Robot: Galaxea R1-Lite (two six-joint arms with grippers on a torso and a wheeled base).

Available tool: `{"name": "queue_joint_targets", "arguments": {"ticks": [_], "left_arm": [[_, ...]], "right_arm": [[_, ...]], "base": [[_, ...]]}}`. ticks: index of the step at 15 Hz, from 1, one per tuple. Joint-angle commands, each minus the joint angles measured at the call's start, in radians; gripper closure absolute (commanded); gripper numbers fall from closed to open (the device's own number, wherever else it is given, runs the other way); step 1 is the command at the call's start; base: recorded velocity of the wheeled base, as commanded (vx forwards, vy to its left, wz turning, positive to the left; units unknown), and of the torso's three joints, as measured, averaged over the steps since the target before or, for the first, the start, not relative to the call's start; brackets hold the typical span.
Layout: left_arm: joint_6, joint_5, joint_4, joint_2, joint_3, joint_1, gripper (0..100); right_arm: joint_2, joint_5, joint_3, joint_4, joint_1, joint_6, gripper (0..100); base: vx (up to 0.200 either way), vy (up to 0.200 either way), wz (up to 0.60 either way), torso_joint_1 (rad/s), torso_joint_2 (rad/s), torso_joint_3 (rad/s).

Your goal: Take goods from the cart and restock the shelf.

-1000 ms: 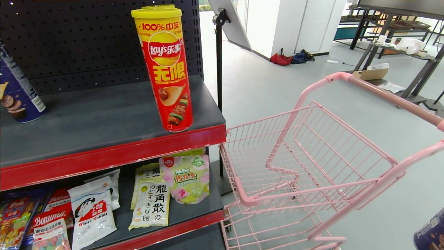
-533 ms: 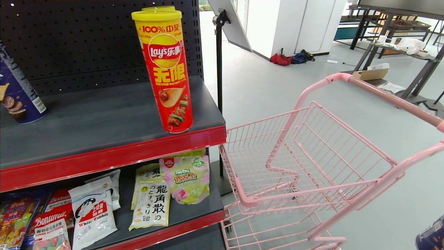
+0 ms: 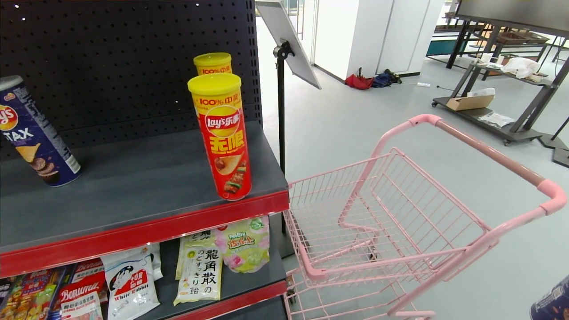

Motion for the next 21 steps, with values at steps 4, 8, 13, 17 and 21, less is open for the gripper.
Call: {"name": "queue_joint_targets", "arguments": {"ticks": [4,8,13,17,21], "left_arm": [[0.0,0.001,0.0,0.0,0.001,0.0,0],[0.0,0.001,0.0,0.0,0.001,0.0,0],[0.0,0.001,0.0,0.0,-0.001,0.0,0],[0.0,0.001,0.0,0.0,-0.001,0.0,0],[0.0,0.001,0.0,0.0,0.001,0.0,0]], "right_arm": [[0.009,0.002,0.006,0.002,0.001,0.0,100],[0.012,0.006,0.012,0.0,0.003,-0.014,100],[0.012,0.006,0.014,0.0,0.003,-0.014,100],[0.01,0.006,0.023,0.0,0.003,-0.026,100],[0.004,0.006,0.044,-0.004,0.001,-0.043,100]], "base": [[0.0,0.0,0.0,0.223,-0.57,-0.344],[0.0,0.0,0.0,0.171,-0.41,-0.244],[0.0,0.0,0.0,0.162,-0.37,-0.214],[0.0,0.0,0.0,0.11,-0.25,-0.137],[0.0,0.0,0.6,0.007,-0.02,-0.01]]}}
